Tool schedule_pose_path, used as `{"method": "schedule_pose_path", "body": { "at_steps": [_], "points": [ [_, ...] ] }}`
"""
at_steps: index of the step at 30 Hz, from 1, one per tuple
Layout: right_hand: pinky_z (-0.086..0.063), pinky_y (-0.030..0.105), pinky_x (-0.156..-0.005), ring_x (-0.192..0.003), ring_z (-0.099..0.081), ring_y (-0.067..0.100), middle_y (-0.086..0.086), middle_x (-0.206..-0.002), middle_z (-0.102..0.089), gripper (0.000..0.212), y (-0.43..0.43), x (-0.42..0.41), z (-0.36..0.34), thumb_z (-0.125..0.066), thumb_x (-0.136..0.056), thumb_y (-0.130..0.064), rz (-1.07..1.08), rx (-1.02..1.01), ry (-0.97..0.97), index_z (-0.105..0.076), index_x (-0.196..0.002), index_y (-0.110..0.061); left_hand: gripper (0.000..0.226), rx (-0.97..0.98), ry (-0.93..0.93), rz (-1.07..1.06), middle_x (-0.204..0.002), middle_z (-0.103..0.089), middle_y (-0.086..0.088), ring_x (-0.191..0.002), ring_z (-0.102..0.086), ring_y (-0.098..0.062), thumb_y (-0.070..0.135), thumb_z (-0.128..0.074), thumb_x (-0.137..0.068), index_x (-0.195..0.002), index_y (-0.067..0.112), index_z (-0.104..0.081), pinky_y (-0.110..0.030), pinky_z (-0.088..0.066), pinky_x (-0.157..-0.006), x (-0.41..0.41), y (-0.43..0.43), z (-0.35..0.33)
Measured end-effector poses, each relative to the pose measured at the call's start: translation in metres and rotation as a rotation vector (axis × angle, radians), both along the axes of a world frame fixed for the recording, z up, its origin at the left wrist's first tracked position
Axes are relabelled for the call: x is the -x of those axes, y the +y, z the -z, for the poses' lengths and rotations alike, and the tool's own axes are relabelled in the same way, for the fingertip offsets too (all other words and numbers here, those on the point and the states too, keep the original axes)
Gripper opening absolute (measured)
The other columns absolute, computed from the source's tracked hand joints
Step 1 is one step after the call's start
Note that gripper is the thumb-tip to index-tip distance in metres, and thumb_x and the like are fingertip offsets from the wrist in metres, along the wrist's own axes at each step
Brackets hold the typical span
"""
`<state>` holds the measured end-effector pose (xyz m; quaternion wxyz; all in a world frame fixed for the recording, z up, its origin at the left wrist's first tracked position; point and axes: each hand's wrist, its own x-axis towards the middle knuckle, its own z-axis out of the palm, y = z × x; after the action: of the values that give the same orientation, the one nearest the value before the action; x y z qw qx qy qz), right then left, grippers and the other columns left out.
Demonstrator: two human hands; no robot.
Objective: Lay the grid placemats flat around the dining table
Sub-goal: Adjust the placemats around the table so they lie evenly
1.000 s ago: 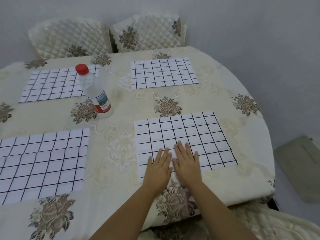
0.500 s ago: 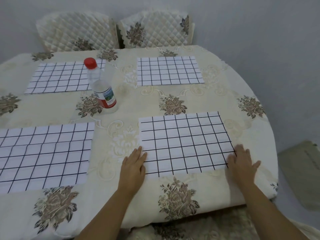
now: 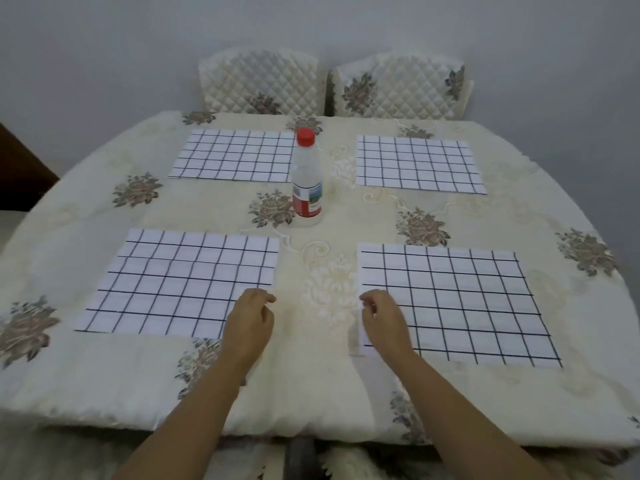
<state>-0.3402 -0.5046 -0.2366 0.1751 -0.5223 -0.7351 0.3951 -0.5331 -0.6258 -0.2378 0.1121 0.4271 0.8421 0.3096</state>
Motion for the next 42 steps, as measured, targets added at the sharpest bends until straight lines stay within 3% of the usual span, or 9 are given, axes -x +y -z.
{"method": "schedule_pose_path", "body": {
  "at_steps": [5,8,13,17,21,24,32,38,42],
  "points": [
    [-0.039,0.018,-0.067,-0.083,-0.053,0.011,-0.001,-0.1,-0.058,0.02,-0.037,0.064,0.006,-0.045,-0.093,-0.009,-0.006,0.234,0.104,-0.059,-0.106,-0.014,0.021,0.07,-0.027,-0.104,-0.112,-0.06,-0.011,-0.1,-0.057,-0.025,0.003,-0.051,-0.089,-0.107,0.004,-0.063,-0.031,-0.045,-0.078,0.064,-0.047,0.005],
    [-0.04,0.02,-0.074,-0.087,-0.052,0.012,0.001,-0.105,-0.057,0.021,-0.052,0.097,0.007,-0.044,-0.094,-0.009,0.033,0.333,0.145,-0.058,-0.109,-0.013,0.021,0.139,-0.017,-0.151,-0.114,-0.059,-0.01,-0.1,-0.058,-0.025,0.01,-0.052,-0.09,-0.109,0.006,-0.062,-0.035,-0.045,-0.081,0.106,-0.069,0.007],
    [-0.038,0.024,-0.076,-0.094,-0.05,0.016,0.007,-0.121,-0.052,0.03,-0.066,0.146,0.009,-0.043,-0.094,-0.012,0.062,0.372,0.045,-0.05,-0.123,-0.009,0.02,0.232,-0.027,-0.189,-0.106,-0.062,-0.016,-0.093,-0.057,-0.032,0.018,-0.051,-0.09,-0.097,0.003,-0.06,-0.043,-0.047,-0.077,0.175,-0.094,0.014],
    [-0.04,0.027,-0.07,-0.086,-0.051,0.021,0.012,-0.122,-0.047,0.032,-0.072,0.176,0.011,-0.047,-0.092,-0.015,0.158,0.357,-0.048,-0.046,-0.123,-0.007,0.028,0.234,-0.055,-0.288,-0.117,-0.056,-0.017,-0.108,-0.053,-0.034,0.015,-0.056,-0.088,-0.113,0.002,-0.059,-0.043,-0.044,-0.086,0.212,-0.102,0.012],
    [-0.028,0.023,-0.046,-0.06,-0.039,0.016,0.007,-0.092,-0.039,0.011,-0.073,0.19,0.018,-0.051,-0.087,-0.015,0.23,0.388,-0.151,-0.041,-0.09,-0.011,0.033,0.25,-0.06,-0.403,-0.118,-0.056,-0.026,-0.106,-0.053,-0.041,0.014,-0.06,-0.085,-0.114,-0.002,-0.059,-0.047,-0.046,-0.085,0.245,-0.112,0.014],
    [-0.026,0.023,-0.044,-0.059,-0.038,0.016,0.003,-0.074,-0.033,0.028,-0.071,0.199,0.028,-0.056,-0.085,-0.021,0.272,0.405,-0.207,-0.033,-0.07,-0.015,0.038,0.287,-0.124,-0.475,-0.118,-0.054,-0.031,-0.107,-0.052,-0.046,0.013,-0.062,-0.083,-0.115,-0.008,-0.058,-0.049,-0.046,-0.086,0.266,-0.118,0.015],
    [-0.031,0.022,-0.058,-0.069,-0.043,0.02,0.007,-0.082,-0.041,0.041,-0.071,0.202,0.043,-0.058,-0.085,-0.022,0.311,0.305,-0.325,-0.025,-0.06,-0.018,0.035,0.305,-0.341,-0.488,-0.111,-0.06,-0.026,-0.105,-0.055,-0.041,0.018,-0.064,-0.084,-0.109,-0.006,-0.061,-0.042,-0.045,-0.088,0.292,-0.109,0.017],
    [-0.019,0.023,-0.044,-0.05,-0.026,0.013,0.0,-0.062,-0.027,0.04,-0.069,0.195,0.048,-0.053,-0.087,-0.01,0.277,0.264,-0.347,-0.028,-0.057,-0.018,0.025,0.322,-0.319,-0.456,-0.098,-0.067,-0.025,-0.093,-0.06,-0.04,0.015,-0.059,-0.088,-0.098,-0.005,-0.069,-0.037,-0.046,-0.077,0.297,-0.108,0.02],
    [-0.018,0.023,-0.043,-0.049,-0.022,0.01,-0.002,-0.061,-0.023,0.043,-0.067,0.193,0.05,-0.057,-0.086,-0.015,0.285,0.238,-0.343,-0.025,-0.057,-0.02,0.026,0.314,-0.32,-0.456,-0.07,-0.064,-0.019,-0.074,-0.058,-0.035,0.016,-0.059,-0.089,-0.08,-0.005,-0.07,-0.035,-0.043,-0.068,0.303,-0.108,0.024]
  ]
}}
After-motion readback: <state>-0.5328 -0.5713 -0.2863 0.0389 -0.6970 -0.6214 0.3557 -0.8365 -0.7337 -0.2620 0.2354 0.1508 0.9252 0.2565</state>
